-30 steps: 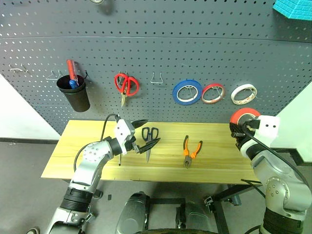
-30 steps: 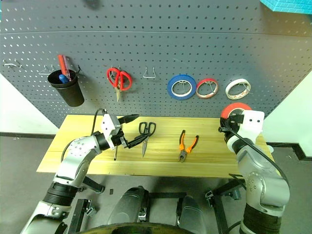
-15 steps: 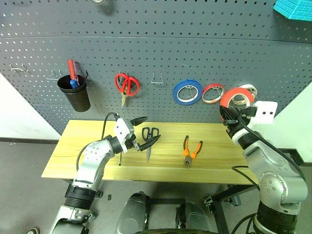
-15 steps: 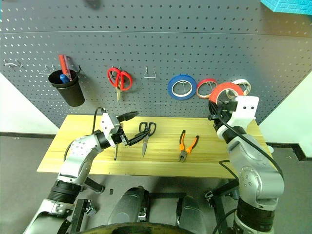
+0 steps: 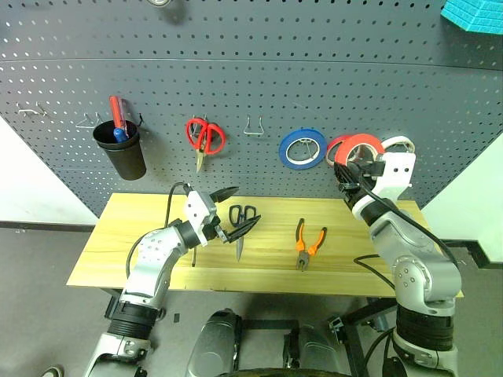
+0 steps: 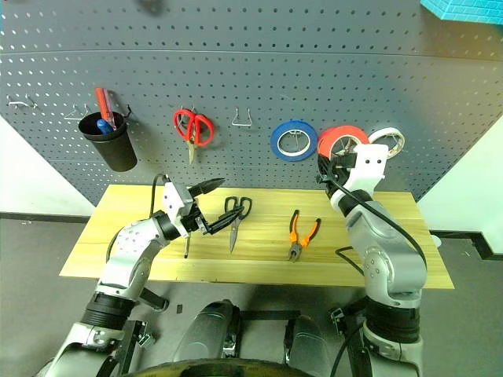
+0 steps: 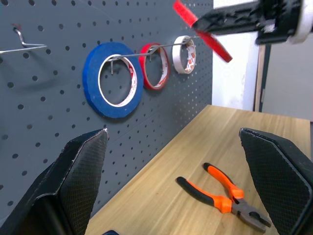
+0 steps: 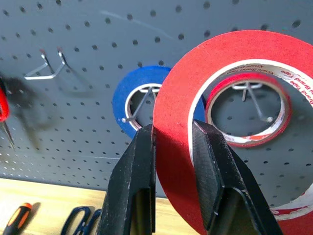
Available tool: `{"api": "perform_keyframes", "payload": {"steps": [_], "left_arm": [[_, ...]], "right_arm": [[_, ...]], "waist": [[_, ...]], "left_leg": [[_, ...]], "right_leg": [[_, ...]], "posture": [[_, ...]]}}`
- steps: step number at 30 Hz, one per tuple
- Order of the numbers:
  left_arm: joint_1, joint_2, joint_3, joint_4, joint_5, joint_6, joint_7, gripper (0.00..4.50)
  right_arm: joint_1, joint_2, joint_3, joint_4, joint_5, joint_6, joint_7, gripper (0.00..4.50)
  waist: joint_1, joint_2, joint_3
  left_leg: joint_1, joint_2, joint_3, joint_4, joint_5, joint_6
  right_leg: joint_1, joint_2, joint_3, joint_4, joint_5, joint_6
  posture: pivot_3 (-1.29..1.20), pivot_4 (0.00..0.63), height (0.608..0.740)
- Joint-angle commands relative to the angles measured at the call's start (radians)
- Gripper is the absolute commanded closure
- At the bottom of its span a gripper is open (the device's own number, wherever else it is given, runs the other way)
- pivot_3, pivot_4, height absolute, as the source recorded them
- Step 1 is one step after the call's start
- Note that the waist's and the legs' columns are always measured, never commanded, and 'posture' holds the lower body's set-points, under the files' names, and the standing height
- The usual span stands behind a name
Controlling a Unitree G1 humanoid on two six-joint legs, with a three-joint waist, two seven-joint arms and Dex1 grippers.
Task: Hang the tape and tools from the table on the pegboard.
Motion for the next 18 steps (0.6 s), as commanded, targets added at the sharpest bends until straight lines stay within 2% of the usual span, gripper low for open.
{"api": "perform_keyframes", "payload": {"steps": [1,18], "left_arm": [[-0.006,-0.001,0.019,-0.037,-0.018,-0.019,0.005,0.0],[-0.006,-0.009,0.031,-0.063,-0.037,-0.017,0.018,0.0]], "right_arm": [[-0.038,0.002,0.002,0.013,-0.011,-0.053,0.013,3.82],[-0.15,0.013,0.023,0.343,-0.073,-0.23,0.087,3.82]], "waist": [[0.001,0.0,0.0],[0.002,0.0,0.0]], "left_leg": [[0.0,0.0,0.0,0.0,0.0,0.0],[0.0,0.0,0.0,0.0,0.0,0.0]], "right_leg": [[0.0,0.0,0.0,0.0,0.0,0.0],[0.0,0.001,0.0,0.0,0.001,-0.001]], "posture": [[0.28,0.05,0.657],[0.31,0.047,0.657]]}}
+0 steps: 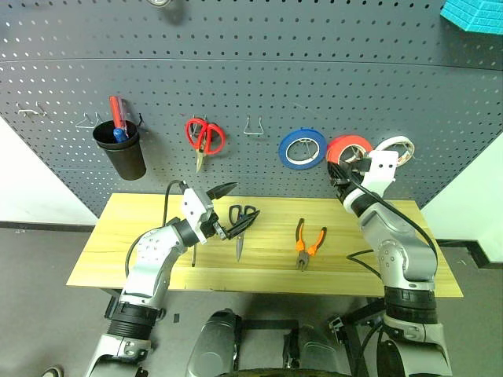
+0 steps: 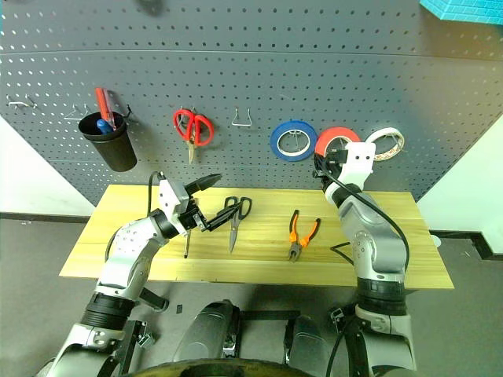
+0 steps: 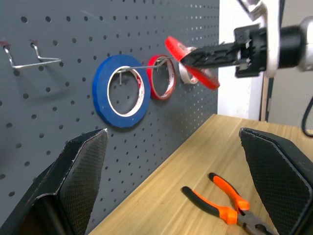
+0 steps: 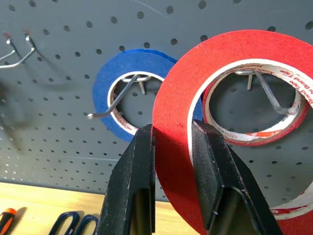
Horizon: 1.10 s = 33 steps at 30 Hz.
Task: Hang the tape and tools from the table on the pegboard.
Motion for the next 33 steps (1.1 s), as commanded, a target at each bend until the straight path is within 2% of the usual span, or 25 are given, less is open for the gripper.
{"api": "perform_keyframes", "payload": {"steps": [1,14,22,23,32,33], "left_arm": [[-0.005,0.001,0.015,-0.043,-0.017,-0.012,0.003,0.0],[0.012,0.015,0.018,-0.07,-0.012,0.004,0.016,0.0],[0.01,0.021,0.018,-0.074,-0.017,0.007,0.024,0.0],[0.009,0.02,0.018,-0.074,-0.017,0.008,0.024,0.0],[0.016,0.02,0.017,-0.084,-0.018,0.012,0.031,0.0],[0.018,0.021,0.016,-0.086,-0.018,0.012,0.032,0.0]], "right_arm": [[-0.049,0.004,0.003,0.052,-0.017,-0.067,0.021,3.82],[-0.095,-0.002,0.001,0.224,-0.065,-0.144,0.034,3.82],[-0.118,-0.007,-0.012,0.289,-0.081,-0.126,0.017,3.82],[-0.119,-0.006,-0.015,0.29,-0.08,-0.126,0.016,3.06],[-0.114,-0.013,-0.01,0.288,-0.092,-0.121,0.009,0.08],[-0.113,-0.013,-0.009,0.286,-0.093,-0.121,0.007,0.02]], "waist": [[0.0,0.0,0.0],[0.003,0.0,0.0],[0.004,-0.001,-0.002],[0.004,-0.001,-0.002],[0.004,-0.001,-0.002],[0.004,-0.001,-0.002]], "left_leg": [[0.0,0.0,0.0,0.0,0.0,0.0],[0.0,0.0,0.0,0.0,0.0,0.0],[0.002,0.0,0.0,0.0,0.0,0.0],[0.002,0.0,0.0,0.0,0.0,0.0],[0.002,0.0,0.0,0.001,0.0,0.0],[0.002,0.0,0.0,0.001,0.0,0.0]], "right_leg": [[0.0,0.0,0.0,0.0,0.0,0.0],[0.0,0.0,0.0,0.001,0.0,0.0],[0.002,0.0,0.0,0.001,0.0,0.0],[0.002,0.0,0.0,0.001,0.0,0.0],[0.002,0.0,0.0,0.001,0.0,0.0],[0.002,0.0,0.0,0.001,0.0,0.0]], "posture": [[0.31,0.048,0.657],[0.32,0.054,0.657],[0.32,0.054,0.657],[0.32,0.054,0.657],[0.32,0.058,0.657],[0.32,0.058,0.657]]}}
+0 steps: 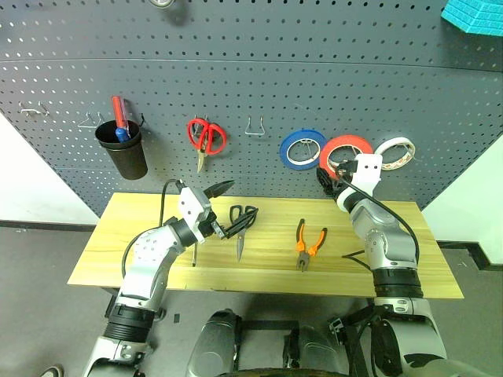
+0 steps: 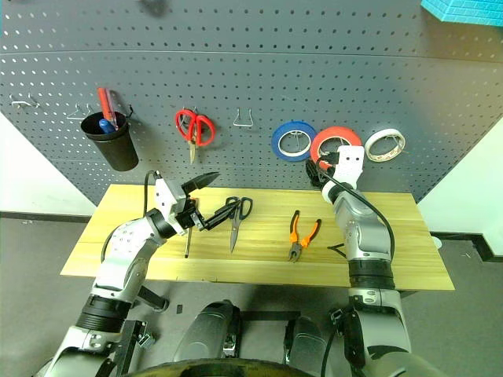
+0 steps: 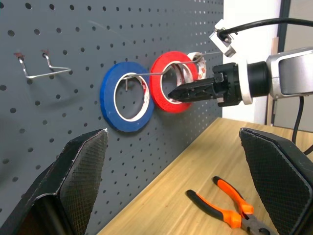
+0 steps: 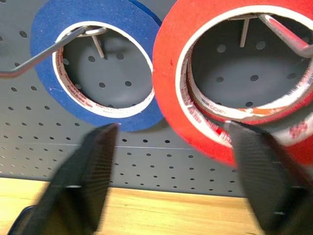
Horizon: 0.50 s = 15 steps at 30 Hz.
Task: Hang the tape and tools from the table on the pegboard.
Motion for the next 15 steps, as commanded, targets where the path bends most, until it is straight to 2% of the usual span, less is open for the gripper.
{"api": "perform_keyframes", "payload": {"steps": [1,6,15], "left_arm": [[0.001,0.004,0.015,-0.042,-0.011,-0.004,0.006,0.0],[0.006,0.016,0.016,-0.045,-0.011,0.005,0.001,0.0],[0.037,0.065,0.034,-0.065,-0.033,0.034,-0.015,0.0]], "right_arm": [[-0.01,-0.011,-0.011,-0.027,-0.008,-0.01,-0.003,0.02],[0.004,-0.019,0.003,-0.085,-0.031,0.052,-0.031,0.02],[0.171,-0.012,-0.007,-0.55,0.037,0.335,-0.084,0.02]], "waist": [[0.0,0.0,0.0],[0.001,0.0,0.0],[0.002,0.0,0.0]], "left_leg": [[0.0,0.0,0.0,0.0,0.0,0.0],[0.0,0.0,0.0,0.0,0.0,0.0],[0.0,0.001,-0.001,0.0,0.0,0.0]], "right_leg": [[0.0,0.0,0.0,0.0,0.0,0.0],[0.0,0.0,0.0,0.0,0.0,0.0],[0.0,0.0,0.0,0.0,0.0,0.0]], "posture": [[0.32,0.058,0.657],[0.33,0.06,0.657],[0.33,0.066,0.657]]}}
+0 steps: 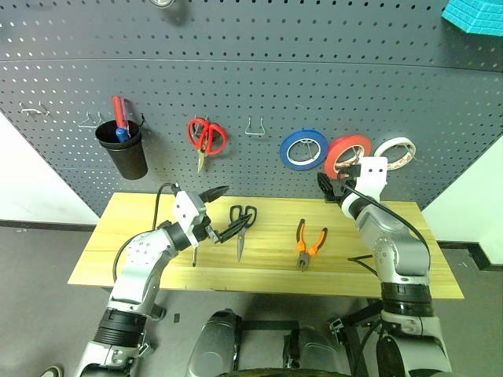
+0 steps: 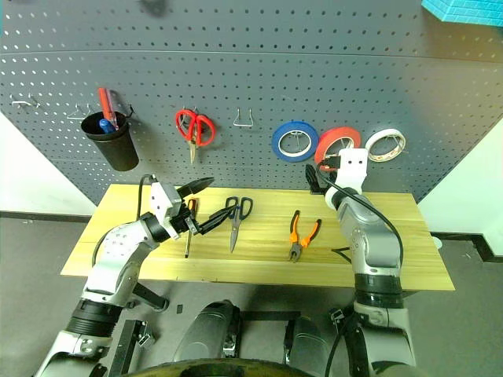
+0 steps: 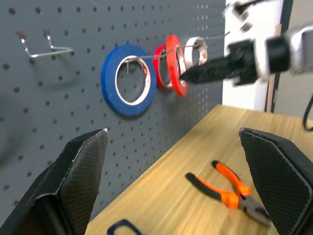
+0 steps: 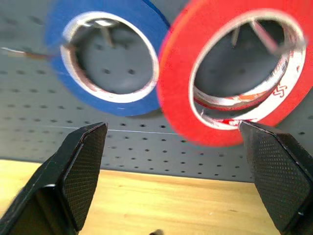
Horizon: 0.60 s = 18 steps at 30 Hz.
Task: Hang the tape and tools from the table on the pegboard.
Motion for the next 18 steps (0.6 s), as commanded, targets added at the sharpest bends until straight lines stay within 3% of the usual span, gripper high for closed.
{"api": "perform_keyframes", "payload": {"steps": [1,9,18], "left_arm": [[0.006,0.013,0.015,-0.045,-0.02,0.009,-0.01,0.0],[0.017,0.026,0.021,-0.043,-0.023,0.024,-0.02,0.0],[0.032,0.036,0.016,-0.067,-0.006,0.061,0.002,0.0]], "right_arm": [[0.043,-0.002,-0.024,-0.193,0.041,0.101,-0.025,0.02],[0.147,0.068,-0.022,-0.389,0.101,0.3,-0.101,0.02],[0.135,0.193,0.123,-0.261,0.01,0.4,-0.213,0.02]], "waist": [[0.001,0.0,0.0],[-0.003,0.0,0.0],[-0.007,0.001,0.001]], "left_leg": [[0.0,0.0,0.0,0.0,0.0,0.0],[0.0,0.0,0.0,0.0,0.0,0.0],[0.001,0.001,0.0,0.0,0.0,0.0]], "right_leg": [[0.0,0.0,0.0,0.0,0.0,0.0],[0.0,0.0,0.0,0.0,-0.001,0.002],[0.0,0.0,0.0,0.0,-0.002,0.003]], "posture": [[0.33,0.067,0.657],[0.31,0.078,0.657],[0.31,0.107,0.657]]}}
